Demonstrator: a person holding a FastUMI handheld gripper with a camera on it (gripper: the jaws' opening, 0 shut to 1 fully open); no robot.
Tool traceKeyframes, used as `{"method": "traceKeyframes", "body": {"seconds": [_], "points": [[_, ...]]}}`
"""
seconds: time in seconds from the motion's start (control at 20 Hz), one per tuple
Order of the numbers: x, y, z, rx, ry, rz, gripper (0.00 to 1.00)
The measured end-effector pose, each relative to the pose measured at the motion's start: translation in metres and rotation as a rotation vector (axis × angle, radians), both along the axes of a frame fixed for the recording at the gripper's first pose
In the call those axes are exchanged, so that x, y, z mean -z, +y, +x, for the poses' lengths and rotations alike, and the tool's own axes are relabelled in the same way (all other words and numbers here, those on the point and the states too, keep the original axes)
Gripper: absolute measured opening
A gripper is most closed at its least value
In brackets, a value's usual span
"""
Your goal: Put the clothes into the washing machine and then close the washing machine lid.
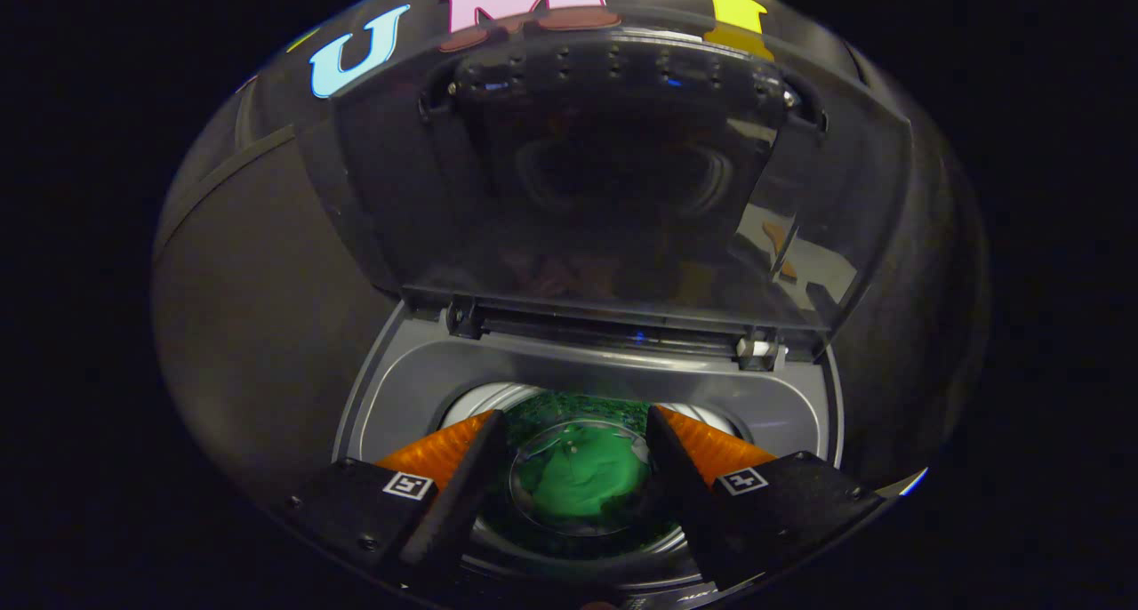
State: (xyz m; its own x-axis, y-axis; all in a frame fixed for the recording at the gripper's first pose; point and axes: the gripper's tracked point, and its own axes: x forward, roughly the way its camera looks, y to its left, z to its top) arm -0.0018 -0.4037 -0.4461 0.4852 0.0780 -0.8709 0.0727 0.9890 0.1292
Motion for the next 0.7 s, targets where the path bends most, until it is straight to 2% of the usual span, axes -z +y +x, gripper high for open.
{"method": "traceKeyframes", "body": {"seconds": [0.25, 0.4, 0.7], "points": [[-0.044, -0.004, 0.009, 0.063, -0.075, 0.054, 1.0], [-0.092, -0.013, 0.026, 0.086, -0.205, 0.062, 1.0], [-0.194, -0.017, 0.06, 0.084, -0.432, 0.078, 1.0]]}}
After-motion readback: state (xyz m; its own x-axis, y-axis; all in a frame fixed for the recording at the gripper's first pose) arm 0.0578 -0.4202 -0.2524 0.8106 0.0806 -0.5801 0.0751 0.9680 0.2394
